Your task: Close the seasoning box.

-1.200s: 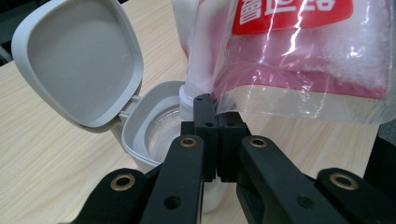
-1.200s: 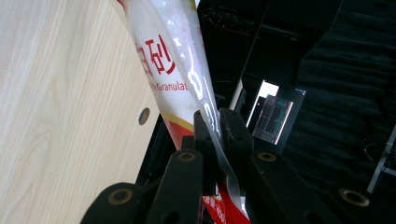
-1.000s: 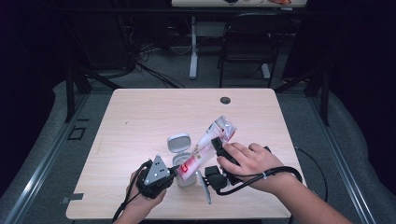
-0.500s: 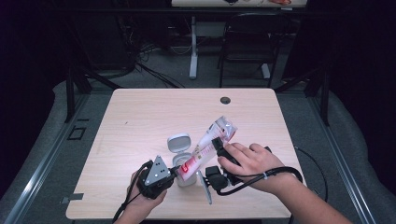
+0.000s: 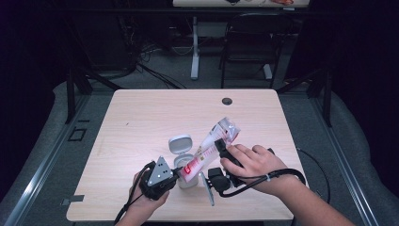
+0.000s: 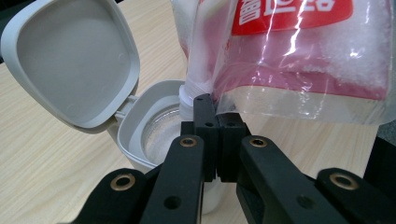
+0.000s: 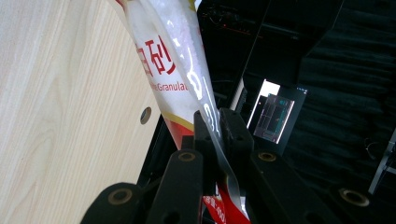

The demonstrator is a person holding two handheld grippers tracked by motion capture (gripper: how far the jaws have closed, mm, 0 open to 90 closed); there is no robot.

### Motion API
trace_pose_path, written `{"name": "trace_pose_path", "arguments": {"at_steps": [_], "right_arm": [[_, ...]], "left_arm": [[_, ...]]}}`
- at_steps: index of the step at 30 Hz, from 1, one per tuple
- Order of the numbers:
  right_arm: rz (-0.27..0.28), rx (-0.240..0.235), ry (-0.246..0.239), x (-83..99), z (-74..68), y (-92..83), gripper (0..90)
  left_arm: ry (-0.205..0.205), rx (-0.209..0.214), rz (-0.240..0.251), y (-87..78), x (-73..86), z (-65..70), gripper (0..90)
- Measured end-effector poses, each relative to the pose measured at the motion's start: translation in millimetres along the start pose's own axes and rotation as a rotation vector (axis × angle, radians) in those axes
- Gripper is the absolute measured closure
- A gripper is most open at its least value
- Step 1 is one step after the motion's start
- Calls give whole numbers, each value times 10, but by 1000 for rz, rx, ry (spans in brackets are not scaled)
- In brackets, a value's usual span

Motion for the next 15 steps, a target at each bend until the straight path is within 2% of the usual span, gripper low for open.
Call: {"name": "trace_pose_path", "arguments": {"at_steps": [15], "right_arm": [[-7, -13, 32, 68, -97, 0, 871]], "left_arm": [[-4, -6, 3, 2, -24, -21, 900]]}}
Point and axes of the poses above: each handheld gripper's, and its own axes: y roughly forward along the jaws, x roughly out of its underside, z roughly to its right, the point moved 9 cm from there along y, roughly forward along the jaws, and after that the axes turned 14 degrees about z, right-handed, at the moved point
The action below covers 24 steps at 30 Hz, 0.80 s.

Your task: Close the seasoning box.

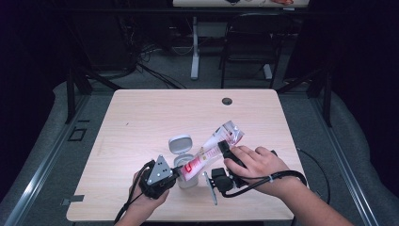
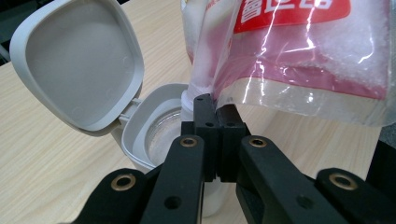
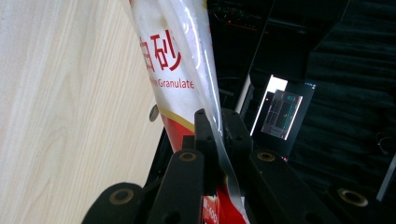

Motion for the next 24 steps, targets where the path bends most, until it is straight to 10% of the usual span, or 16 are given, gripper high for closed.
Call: {"name": "trace_pose_path", "arguments": {"at_steps": [24], "right_arm": [[20, -16, 102, 124, -144, -13, 873]], "left_arm": [[5, 14, 9, 23, -43, 4, 900]]}}
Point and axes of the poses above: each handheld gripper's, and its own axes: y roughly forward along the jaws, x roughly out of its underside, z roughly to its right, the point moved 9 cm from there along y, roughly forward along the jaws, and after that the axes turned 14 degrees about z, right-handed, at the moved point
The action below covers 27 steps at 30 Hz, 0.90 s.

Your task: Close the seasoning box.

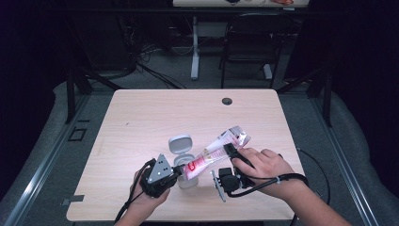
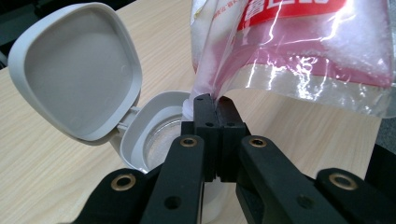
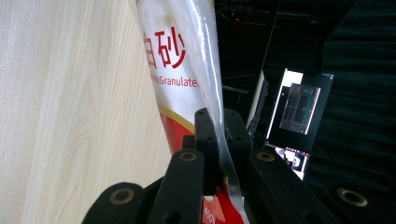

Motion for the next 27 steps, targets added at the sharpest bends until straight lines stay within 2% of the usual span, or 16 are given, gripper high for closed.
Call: {"name": "trace_pose_path", "arguments": {"at_steps": [8, 12, 17, 21, 27], "right_arm": [[-23, 8, -29, -38, 88, -4, 873], [-11, 5, -20, -49, 88, 11, 873], [-10, -12, 32, -21, 45, -1, 875], [13, -17, 107, 33, -32, 5, 875], [-4, -21, 171, 124, -142, -9, 876]], "left_arm": [[-14, -10, 9, -20, -13, -30, 898], [-15, -15, 14, -33, -18, -40, 896], [-28, -25, 28, -51, -31, -74, 858], [-28, -25, 30, -52, -30, -70, 840], [-29, -30, 30, -54, 5, -80, 779]]}}
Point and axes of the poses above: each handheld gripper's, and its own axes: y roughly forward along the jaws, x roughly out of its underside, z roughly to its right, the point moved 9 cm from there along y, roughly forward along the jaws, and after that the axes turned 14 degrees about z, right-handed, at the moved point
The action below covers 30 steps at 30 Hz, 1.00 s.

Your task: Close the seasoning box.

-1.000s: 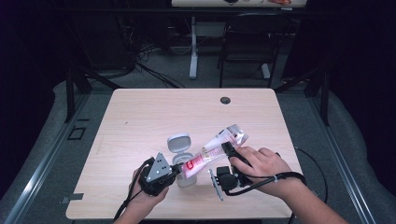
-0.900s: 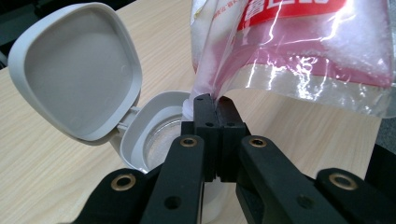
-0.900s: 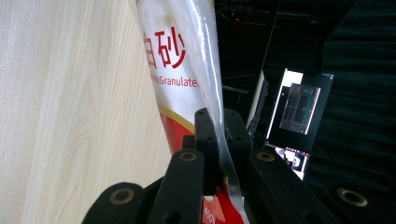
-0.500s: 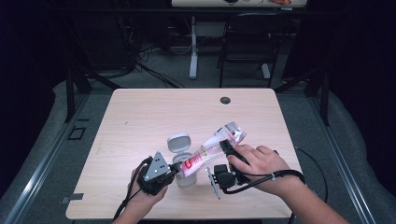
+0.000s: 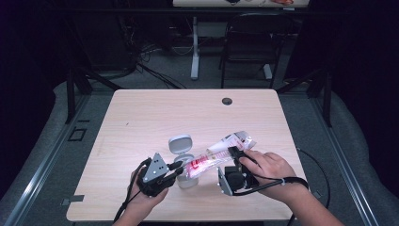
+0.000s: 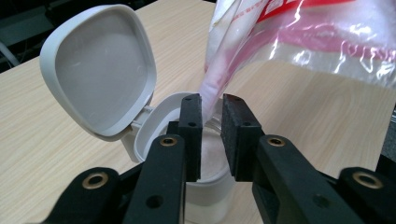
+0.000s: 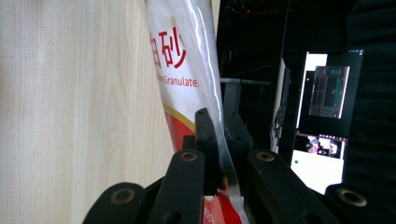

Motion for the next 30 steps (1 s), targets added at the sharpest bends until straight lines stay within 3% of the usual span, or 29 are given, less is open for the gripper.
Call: {"name": "trace_pose_path", "arguments": {"at_steps": [11, 16, 25, 30], "right_arm": [[28, -1, 104, 91, -86, -11, 876], [19, 0, 113, 123, -95, -21, 876], [48, 8, 152, 92, -42, -56, 876], [56, 8, 172, 98, -61, -67, 877]], "left_arm": [[-7, -1, -1, -25, 37, -20, 688], [-6, -9, -6, -6, 71, -27, 653], [-11, -23, -12, 34, 107, -40, 606], [-17, -22, -25, 42, 135, -50, 617]]}}
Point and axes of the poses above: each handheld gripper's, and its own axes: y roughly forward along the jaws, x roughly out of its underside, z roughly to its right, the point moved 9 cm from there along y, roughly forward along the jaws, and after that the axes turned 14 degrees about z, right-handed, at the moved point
